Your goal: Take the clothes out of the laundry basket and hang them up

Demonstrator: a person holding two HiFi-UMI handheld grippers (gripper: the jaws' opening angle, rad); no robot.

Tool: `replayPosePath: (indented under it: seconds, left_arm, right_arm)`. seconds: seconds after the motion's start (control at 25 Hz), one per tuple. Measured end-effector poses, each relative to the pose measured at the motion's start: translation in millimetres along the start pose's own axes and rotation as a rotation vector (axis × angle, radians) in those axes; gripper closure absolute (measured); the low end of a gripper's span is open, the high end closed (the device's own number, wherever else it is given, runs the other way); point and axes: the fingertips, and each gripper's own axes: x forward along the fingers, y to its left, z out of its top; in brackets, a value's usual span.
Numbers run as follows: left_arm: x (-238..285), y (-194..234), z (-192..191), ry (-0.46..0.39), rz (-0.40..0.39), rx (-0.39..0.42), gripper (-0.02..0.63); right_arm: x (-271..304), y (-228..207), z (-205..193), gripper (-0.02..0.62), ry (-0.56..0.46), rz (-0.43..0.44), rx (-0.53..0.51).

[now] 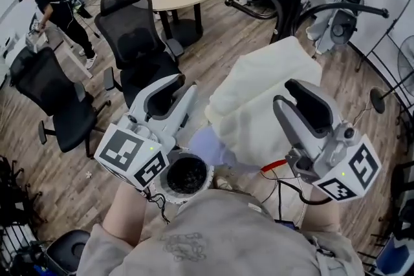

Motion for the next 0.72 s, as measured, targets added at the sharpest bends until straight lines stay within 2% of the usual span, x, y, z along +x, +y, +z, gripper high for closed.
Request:
replayPosePath:
  seconds: [0.28, 0.48, 0.72]
  left_arm:
    - [-67, 40, -7, 0.035, 0.217, 0.042, 0.529]
    - [-128, 66, -18, 0.039, 0.388, 0.026, 0.557]
    - [-191, 79, -32, 0.070, 0.555, 0.023, 0.575]
  right_arm:
    - [58, 38, -24, 0.476, 0.020, 0.190, 0.035]
    - [100, 76, -51, 0.499, 0.038, 0.342, 0.087]
    - [134, 125, -83, 0.508, 0.078, 0.490, 0.148]
